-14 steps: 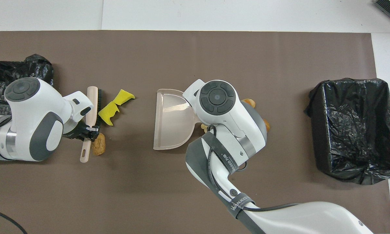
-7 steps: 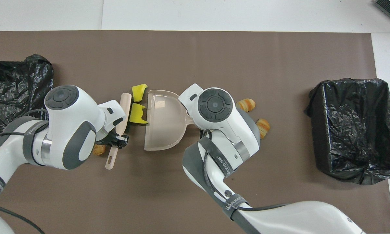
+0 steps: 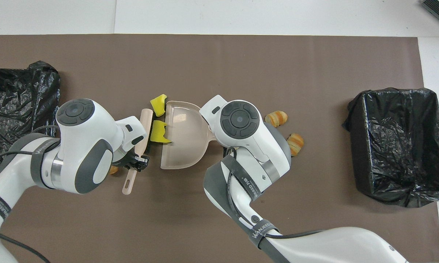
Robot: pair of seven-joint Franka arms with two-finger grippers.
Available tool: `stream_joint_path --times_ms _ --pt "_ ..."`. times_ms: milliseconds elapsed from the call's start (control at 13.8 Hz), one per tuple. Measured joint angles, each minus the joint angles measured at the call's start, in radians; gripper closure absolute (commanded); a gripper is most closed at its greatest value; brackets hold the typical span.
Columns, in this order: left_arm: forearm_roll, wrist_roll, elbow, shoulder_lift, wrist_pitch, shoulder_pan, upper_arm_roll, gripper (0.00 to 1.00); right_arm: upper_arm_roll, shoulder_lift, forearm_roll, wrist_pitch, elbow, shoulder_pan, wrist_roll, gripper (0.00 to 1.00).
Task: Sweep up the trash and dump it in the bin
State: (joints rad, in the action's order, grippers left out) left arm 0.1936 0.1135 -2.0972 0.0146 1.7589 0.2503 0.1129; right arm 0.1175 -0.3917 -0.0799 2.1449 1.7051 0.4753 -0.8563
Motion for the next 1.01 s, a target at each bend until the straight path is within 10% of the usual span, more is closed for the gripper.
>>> stream_joint_path --times_ms 506,1011 --pt "0.001 0.307 -0.051 0.101 -0.151 -0.226 -0.027 1.0 0.0 -0.002 0.0 0.004 0.002 -0.002 -0.022 1.0" --pt "0.001 0.372 -0.261 0.119 0.141 -0.173 0.002 1.0 -0.001 -0.008 0.0 0.031 0.014 -0.002 -0.046 1.0"
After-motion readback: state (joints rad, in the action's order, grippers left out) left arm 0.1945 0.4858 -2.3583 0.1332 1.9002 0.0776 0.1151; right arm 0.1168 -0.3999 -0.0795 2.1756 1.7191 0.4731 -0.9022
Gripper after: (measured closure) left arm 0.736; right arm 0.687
